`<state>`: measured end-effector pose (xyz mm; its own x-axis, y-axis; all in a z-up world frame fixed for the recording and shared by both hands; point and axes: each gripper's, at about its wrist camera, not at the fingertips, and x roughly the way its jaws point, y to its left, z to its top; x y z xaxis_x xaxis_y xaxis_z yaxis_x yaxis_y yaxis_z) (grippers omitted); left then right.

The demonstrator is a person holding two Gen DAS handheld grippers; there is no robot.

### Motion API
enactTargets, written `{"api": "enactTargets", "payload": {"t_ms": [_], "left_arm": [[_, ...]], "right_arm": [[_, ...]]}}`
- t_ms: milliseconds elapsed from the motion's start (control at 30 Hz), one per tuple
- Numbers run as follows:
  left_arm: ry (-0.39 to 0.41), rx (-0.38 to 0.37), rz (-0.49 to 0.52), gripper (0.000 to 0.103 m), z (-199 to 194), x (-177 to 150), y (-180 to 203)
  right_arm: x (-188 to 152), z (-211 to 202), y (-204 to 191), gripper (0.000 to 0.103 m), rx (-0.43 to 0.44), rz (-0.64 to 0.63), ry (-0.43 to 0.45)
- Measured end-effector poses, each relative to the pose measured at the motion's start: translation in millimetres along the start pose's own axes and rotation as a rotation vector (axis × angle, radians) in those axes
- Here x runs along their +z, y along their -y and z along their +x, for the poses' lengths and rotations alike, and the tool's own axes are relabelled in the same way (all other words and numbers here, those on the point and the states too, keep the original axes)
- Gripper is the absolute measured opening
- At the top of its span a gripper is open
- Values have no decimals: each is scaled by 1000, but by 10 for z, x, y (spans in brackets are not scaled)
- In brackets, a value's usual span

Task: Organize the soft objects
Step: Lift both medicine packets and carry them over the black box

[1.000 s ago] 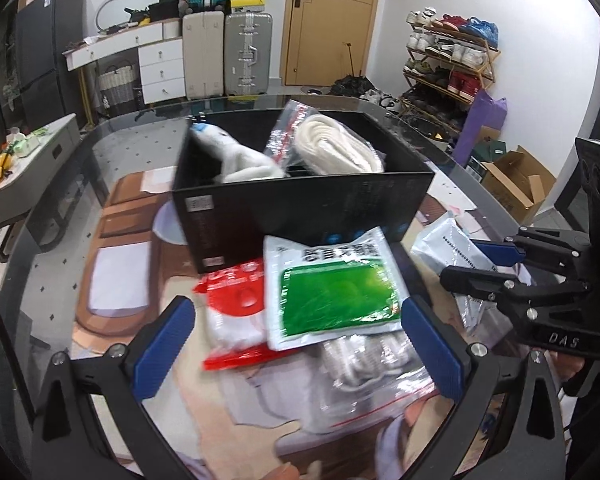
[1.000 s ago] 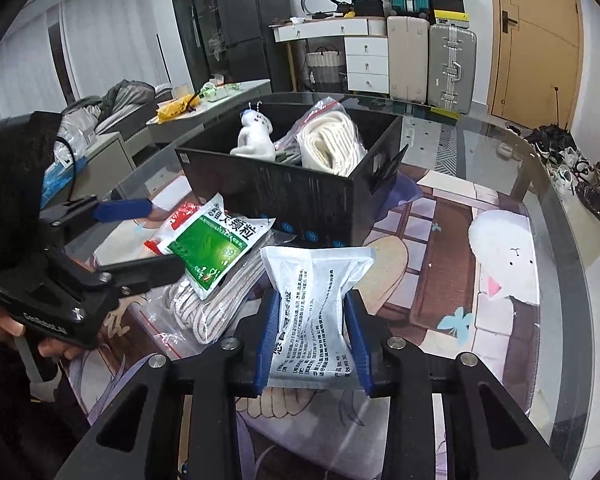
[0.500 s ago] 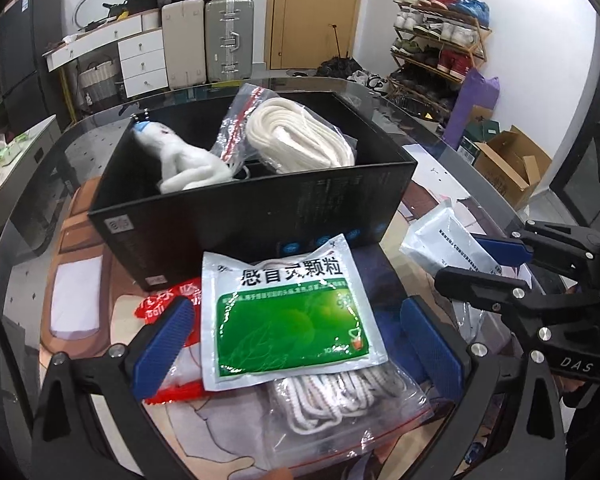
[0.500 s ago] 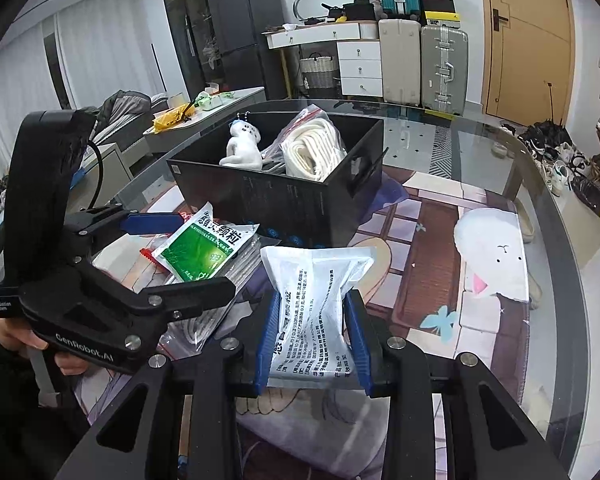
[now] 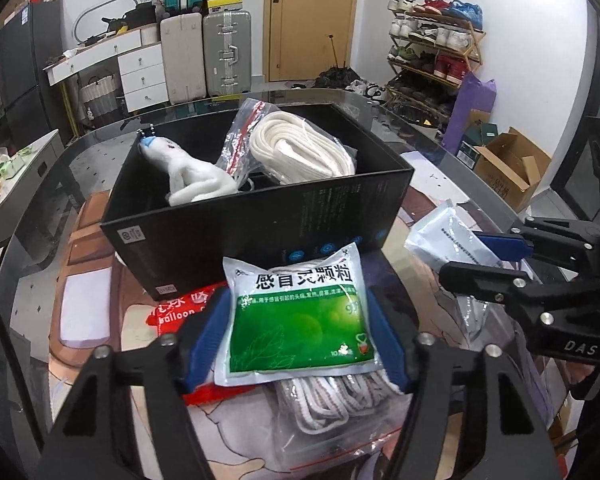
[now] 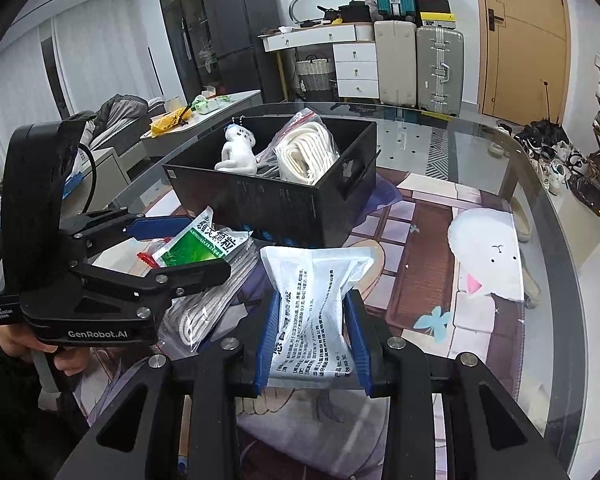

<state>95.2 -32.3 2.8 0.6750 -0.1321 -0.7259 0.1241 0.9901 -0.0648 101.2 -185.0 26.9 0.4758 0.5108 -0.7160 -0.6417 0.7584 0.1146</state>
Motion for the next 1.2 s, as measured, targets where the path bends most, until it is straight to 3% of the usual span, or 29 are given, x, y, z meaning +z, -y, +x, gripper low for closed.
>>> {"api": "enactTargets", "payload": {"t_ms": [233,1200], "left_arm": [[14,-12,-8,54,-49,8,-21],[183,5,-71,54,-608,185,-328]], "right_arm": [[11,-25,-18,33,1,1,9],[86,-220,-70,33,18,11,109]]}}
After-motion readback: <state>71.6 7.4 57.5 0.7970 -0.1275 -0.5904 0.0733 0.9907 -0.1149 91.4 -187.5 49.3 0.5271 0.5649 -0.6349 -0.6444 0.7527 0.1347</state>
